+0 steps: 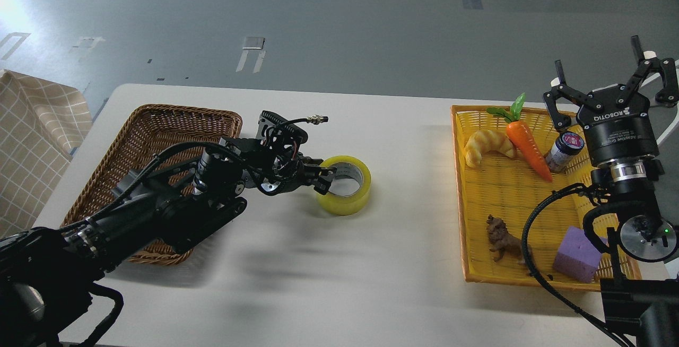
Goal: Place and transfer tape with both arms
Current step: 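Close the left gripper on the tape roll's rim, then lift the tape roll and swing it over the wicker basket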
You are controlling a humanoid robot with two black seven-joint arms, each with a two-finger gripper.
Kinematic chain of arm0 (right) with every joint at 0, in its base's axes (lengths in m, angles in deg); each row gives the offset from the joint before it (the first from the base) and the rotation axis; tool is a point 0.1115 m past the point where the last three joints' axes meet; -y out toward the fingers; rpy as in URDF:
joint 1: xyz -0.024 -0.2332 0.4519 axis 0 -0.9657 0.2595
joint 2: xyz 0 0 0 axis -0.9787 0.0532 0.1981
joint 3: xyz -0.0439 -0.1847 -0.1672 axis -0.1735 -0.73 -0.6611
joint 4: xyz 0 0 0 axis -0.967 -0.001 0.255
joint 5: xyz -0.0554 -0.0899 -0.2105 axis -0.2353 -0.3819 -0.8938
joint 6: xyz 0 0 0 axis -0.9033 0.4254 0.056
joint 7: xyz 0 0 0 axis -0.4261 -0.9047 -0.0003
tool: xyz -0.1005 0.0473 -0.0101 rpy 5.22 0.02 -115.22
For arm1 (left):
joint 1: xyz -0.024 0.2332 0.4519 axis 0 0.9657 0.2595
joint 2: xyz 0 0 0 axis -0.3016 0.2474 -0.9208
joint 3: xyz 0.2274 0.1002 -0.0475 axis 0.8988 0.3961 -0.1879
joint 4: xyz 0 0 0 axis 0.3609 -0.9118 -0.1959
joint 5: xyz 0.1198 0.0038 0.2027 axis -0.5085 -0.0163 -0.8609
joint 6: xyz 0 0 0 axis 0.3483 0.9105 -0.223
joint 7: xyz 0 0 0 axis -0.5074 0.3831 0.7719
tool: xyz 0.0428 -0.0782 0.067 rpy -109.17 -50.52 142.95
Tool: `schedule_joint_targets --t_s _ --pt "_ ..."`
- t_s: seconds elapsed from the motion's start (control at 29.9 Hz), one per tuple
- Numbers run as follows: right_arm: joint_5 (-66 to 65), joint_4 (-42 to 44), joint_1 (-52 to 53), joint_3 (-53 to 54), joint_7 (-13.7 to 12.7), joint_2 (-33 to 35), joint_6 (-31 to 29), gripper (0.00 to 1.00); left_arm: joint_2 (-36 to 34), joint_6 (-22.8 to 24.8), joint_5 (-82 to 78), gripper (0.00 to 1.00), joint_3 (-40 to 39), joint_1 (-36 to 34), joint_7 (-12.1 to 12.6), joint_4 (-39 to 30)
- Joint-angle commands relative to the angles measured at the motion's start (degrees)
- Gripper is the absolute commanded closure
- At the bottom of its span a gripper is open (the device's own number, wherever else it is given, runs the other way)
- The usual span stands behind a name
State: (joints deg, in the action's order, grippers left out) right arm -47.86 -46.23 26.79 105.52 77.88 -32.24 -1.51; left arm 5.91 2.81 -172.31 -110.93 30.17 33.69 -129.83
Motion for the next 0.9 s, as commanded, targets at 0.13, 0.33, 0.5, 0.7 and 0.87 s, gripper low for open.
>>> schedule_joint_targets --t_s 0.13,0.33,0.5,0.7,0.87 --pt "0.0 -0.1 0.1 0.0 0.0 0.0 0.0 0.00 0.1 -0.1 -0.2 1.00 0.8 -1.4 -3.6 -1.0" --pt "0.0 -0.2 0.0 0.0 0.0 0.0 0.0 0.00 -1.2 -0.1 1.1 1.00 0.3 -5.3 -4.8 -2.5" --pt "0.0 -0.2 0.1 0.0 0.0 0.0 0.0 0.00 -4.0 -0.1 4.0 1.00 0.2 -8.9 -5.2 -4.4" --pt "0.0 -0.3 0.1 0.0 0.0 0.0 0.0 0.00 -8.6 -0.2 9.5 1.00 0.2 -13.1 -5.7 -4.6" --pt "0.0 -0.3 0.1 0.1 0.0 0.0 0.0 0.00 -13.0 -0.3 12.1 1.00 0.0 -15.9 -7.4 -5.0"
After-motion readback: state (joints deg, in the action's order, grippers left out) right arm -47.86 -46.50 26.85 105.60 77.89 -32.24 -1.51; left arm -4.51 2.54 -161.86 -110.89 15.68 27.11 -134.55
